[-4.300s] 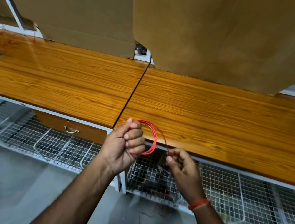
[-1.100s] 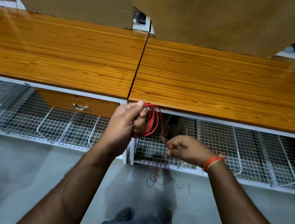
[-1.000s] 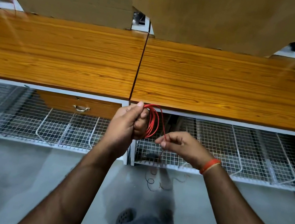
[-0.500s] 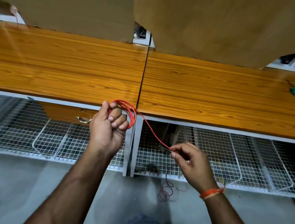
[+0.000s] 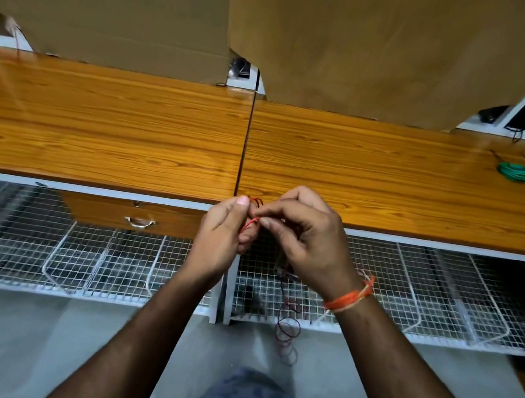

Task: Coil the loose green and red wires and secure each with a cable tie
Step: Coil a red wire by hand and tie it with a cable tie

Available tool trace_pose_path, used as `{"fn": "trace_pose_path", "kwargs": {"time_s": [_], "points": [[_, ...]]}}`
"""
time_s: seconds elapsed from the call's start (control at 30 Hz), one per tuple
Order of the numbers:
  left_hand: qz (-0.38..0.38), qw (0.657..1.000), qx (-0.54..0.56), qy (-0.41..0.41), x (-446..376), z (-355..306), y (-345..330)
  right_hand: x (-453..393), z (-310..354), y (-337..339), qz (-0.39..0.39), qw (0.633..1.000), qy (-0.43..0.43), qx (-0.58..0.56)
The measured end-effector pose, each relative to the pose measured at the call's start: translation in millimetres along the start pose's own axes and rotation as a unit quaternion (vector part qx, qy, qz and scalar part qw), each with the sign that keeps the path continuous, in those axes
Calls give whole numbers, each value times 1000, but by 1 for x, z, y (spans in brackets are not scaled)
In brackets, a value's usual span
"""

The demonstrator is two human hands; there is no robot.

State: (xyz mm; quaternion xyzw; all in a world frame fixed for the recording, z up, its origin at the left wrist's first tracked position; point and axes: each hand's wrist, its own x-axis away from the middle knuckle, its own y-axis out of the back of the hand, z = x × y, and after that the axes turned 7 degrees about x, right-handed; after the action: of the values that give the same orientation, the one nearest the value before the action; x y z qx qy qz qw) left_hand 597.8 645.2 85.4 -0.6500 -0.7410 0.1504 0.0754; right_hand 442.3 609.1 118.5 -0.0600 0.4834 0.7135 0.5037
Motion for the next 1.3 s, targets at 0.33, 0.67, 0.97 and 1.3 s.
{"fn": "trace_pose_path", "kwargs": {"time_s": [0.33, 0.67, 0.97, 1.3], "points": [[121, 978, 159, 56, -5, -5, -23, 8, -23, -5, -63, 988, -121, -71], [140, 950, 253, 121, -10, -6, -86, 19, -49, 29, -109, 978, -159, -79], [141, 882, 407, 192, -13, 8, -133, 25, -89, 73, -71, 983, -134, -102], [52, 909, 366, 191, -22, 29, -171, 44, -124, 89, -9, 971, -151, -184]]}}
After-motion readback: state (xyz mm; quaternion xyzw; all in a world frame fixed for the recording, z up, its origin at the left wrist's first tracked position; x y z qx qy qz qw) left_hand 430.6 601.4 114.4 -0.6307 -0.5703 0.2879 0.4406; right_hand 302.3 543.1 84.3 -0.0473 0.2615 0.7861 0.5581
